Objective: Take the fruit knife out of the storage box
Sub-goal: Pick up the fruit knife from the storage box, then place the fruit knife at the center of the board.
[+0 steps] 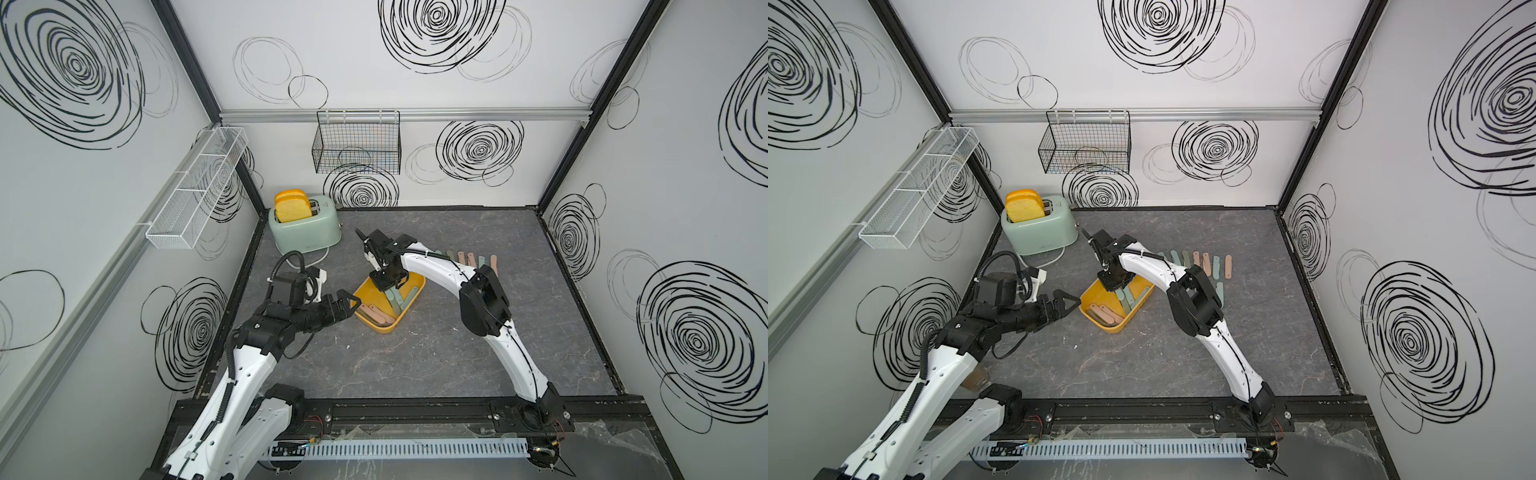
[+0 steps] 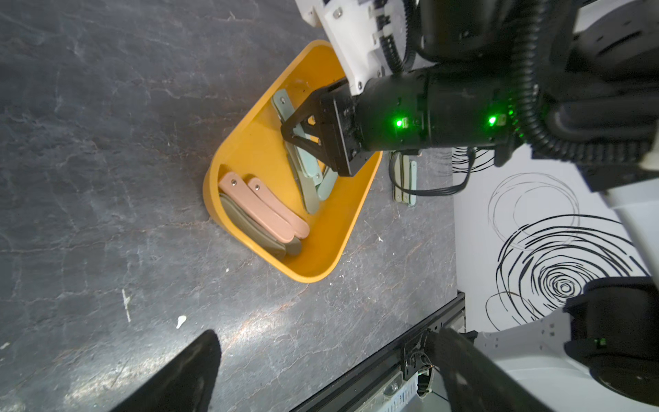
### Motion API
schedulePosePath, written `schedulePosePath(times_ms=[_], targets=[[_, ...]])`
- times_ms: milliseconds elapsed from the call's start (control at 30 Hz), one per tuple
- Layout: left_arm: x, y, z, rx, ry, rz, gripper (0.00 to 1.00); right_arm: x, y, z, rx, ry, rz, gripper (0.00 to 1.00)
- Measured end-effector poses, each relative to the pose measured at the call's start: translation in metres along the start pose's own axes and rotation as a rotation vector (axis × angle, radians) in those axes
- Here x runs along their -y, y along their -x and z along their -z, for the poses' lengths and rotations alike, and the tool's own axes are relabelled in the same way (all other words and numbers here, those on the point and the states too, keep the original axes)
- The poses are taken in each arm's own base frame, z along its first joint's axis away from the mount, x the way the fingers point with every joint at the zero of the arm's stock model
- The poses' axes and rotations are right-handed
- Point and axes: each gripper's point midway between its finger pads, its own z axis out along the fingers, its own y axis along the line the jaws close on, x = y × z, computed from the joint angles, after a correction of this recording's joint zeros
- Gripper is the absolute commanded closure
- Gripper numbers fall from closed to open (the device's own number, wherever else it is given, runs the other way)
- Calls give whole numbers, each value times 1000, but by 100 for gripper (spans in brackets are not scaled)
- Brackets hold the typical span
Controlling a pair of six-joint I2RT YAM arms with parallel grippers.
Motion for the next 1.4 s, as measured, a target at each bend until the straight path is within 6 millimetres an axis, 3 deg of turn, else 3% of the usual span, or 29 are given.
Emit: schedulePosePath(times_ms=[400,633,833,1100,1267,1400], targets=[[12,-5,-25,-52,-11,-22,2,-1,-3,4,-20,53,-37,88],[23,-9,-42,-79,-28,-46,2,9,3,33,20,76,-79,88],[40,-17,-64,-127,-46,-82,2,42,-9,67,48,69,-159,88],[83,-28,-98,-193,-100,-161,2,110,-43,101,90,25,-307,88],[102,-38,-120,-238,-120,-201,2,144,-75,108,94,-9,-388,87],[111,-49,-135,-274,-128,-224,2,161,-106,98,65,-27,-435,87]])
